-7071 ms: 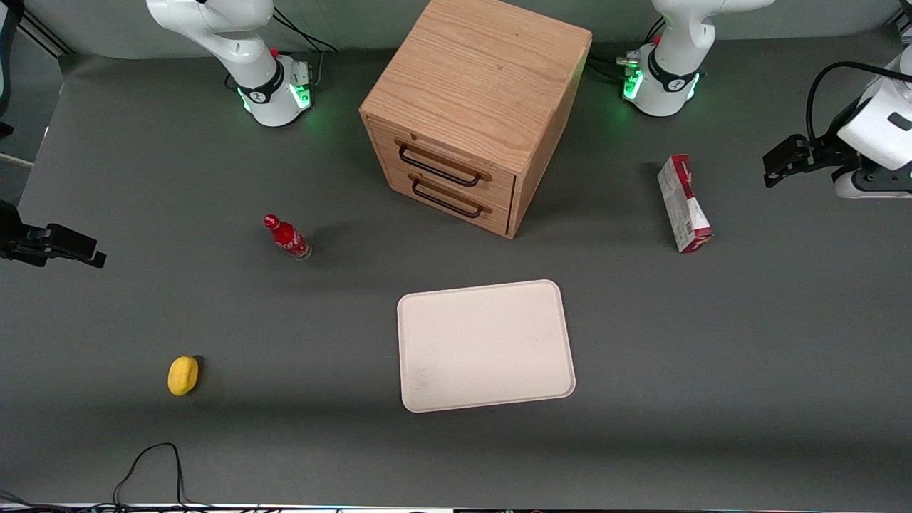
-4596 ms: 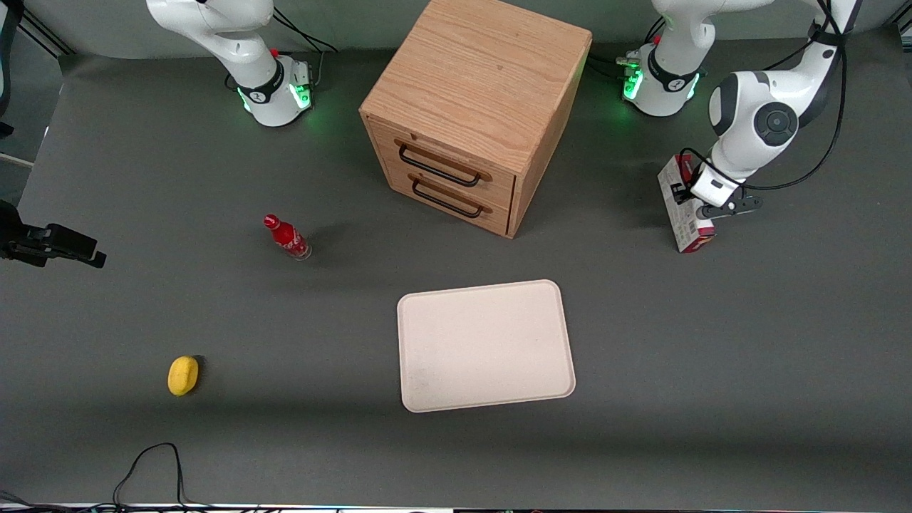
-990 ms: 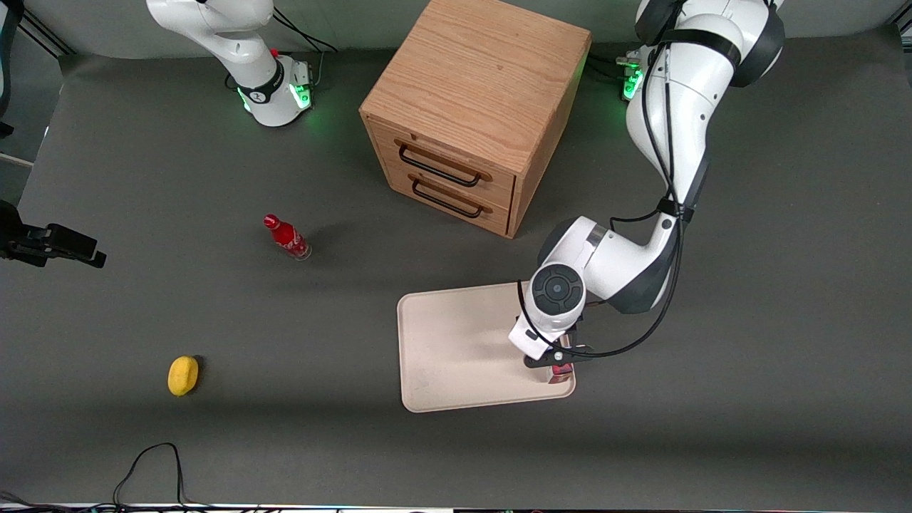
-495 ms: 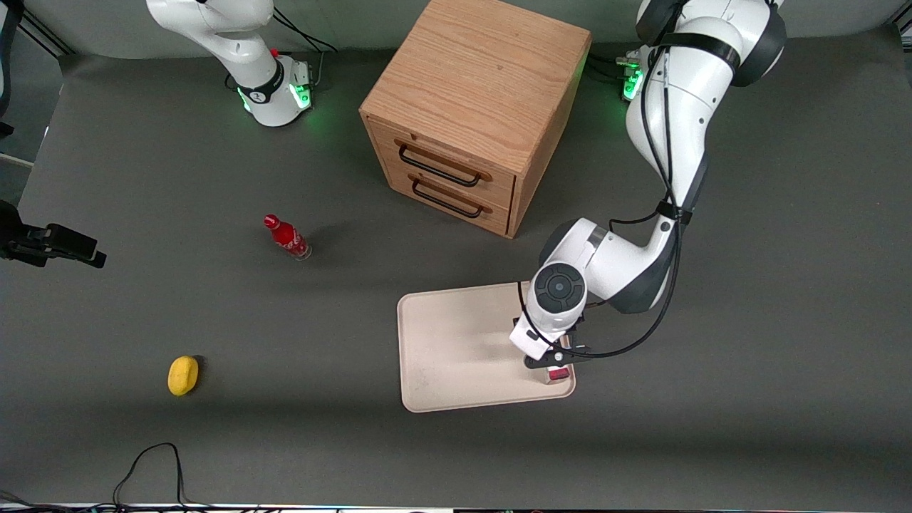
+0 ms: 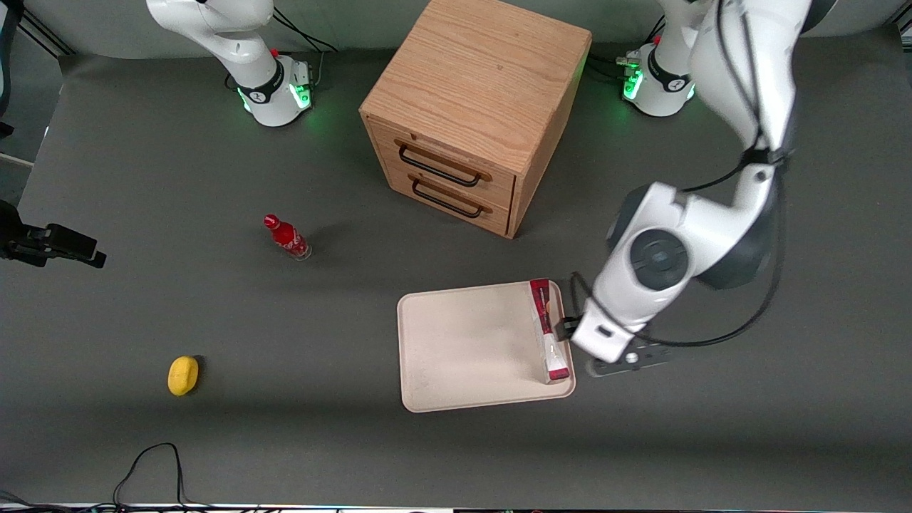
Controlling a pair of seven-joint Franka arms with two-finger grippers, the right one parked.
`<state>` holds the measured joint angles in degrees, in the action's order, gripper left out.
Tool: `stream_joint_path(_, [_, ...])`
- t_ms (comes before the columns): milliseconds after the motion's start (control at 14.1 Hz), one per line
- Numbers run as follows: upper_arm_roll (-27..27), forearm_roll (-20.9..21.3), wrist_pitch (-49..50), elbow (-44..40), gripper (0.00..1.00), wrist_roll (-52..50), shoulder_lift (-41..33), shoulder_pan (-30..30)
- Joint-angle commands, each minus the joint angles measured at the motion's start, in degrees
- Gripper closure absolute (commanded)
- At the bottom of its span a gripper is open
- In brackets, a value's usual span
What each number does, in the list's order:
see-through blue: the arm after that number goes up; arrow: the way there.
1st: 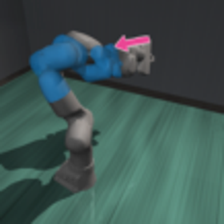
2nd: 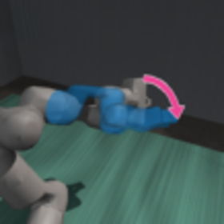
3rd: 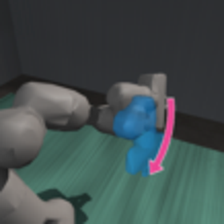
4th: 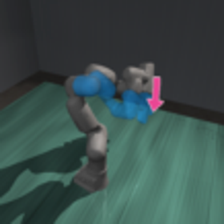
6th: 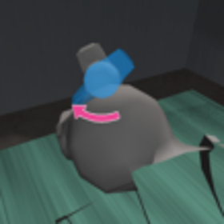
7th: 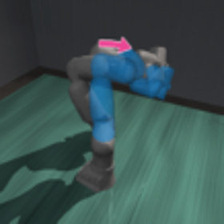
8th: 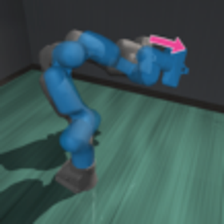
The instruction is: Place red cookie box on tray
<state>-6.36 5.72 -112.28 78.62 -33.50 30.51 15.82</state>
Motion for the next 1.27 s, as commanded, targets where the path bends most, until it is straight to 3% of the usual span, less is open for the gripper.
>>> stream_joint_path(0, [1.26,-1.77,4.32,7.69,0.0,5.71,-10.89,-3.59])
stream_joint_path(283, [1.52,-3.42,7.42,16.01,0.0,8.87,-24.15,-10.18])
stream_joint_path(424, [1.7,-5.89,8.21,21.81,0.0,15.88,-30.92,-13.96])
stream_joint_path(636, [1.79,-5.81,11.28,26.49,0.0,22.31,-37.61,-18.54])
stream_joint_path(1202, [1.88,-5.2,18.5,26.67,0.0,33.76,-41.58,-21.45])
